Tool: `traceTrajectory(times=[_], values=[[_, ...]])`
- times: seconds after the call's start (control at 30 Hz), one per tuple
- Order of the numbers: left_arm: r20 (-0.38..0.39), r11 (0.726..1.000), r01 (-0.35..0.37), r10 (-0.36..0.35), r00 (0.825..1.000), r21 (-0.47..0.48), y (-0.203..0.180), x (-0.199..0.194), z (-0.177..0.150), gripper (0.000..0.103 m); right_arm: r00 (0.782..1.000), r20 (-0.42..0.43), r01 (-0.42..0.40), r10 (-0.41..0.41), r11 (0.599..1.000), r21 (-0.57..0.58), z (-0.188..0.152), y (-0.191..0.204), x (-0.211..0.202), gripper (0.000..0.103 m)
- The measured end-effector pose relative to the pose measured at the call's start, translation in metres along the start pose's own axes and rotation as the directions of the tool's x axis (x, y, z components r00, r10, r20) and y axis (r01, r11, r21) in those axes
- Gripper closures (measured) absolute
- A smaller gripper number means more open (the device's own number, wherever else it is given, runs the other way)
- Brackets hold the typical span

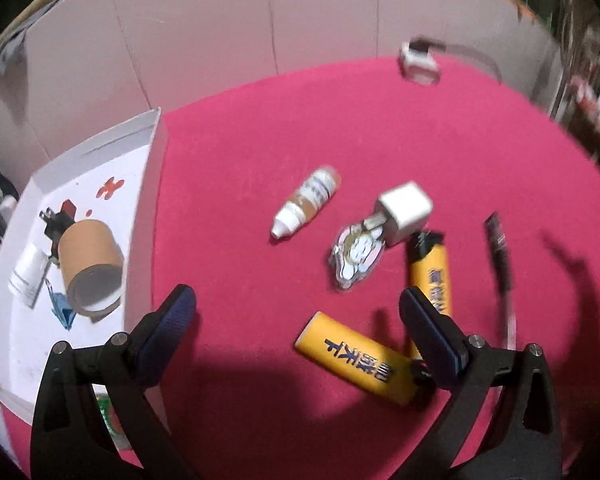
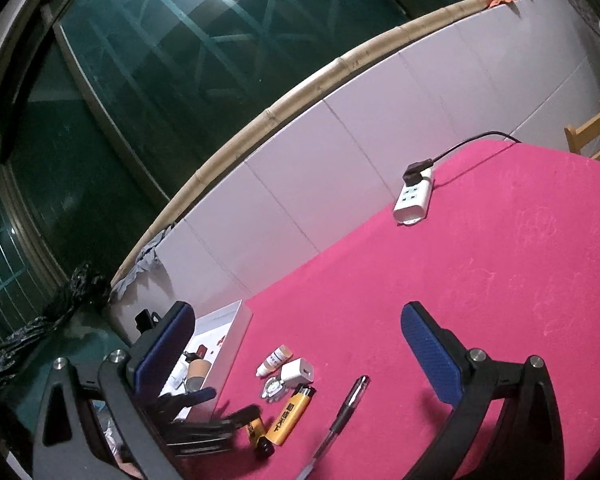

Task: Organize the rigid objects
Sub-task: 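Grasp the yellow lighter with the left gripper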

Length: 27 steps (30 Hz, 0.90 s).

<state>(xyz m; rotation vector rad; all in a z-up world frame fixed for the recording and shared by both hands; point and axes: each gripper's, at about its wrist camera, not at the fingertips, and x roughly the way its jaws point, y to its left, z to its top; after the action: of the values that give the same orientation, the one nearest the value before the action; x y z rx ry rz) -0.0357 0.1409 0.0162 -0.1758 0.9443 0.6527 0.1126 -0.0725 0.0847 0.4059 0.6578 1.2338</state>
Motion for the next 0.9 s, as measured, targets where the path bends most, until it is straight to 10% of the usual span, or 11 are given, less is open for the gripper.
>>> traceTrajectory(times=[0.57,0.63,0.9], values=[[0.029,0.99,0.007,-0.011,1.0,0.143,0.006,-0.039,-0.065,0.009,1.0,0.005,-0.017,0.017,0.999,0.032,0.0,-0.006,-0.004,0.0],[0.027,0.988,0.051,-0.055,0.998,0.142,0.004,-0.041,-0.064,0.034,1.0,0.002,-0.008,0.008,1.0,0.01,0.0,-0.002,-0.006,0.0],[0.042,0.984,0.137,-0.143,0.989,0.114,-0.004,-0.048,-0.07,0.078,0.982,-0.091,0.155,-0.163,0.983,-0.095,-0.012,0.005,0.004,0.0]])
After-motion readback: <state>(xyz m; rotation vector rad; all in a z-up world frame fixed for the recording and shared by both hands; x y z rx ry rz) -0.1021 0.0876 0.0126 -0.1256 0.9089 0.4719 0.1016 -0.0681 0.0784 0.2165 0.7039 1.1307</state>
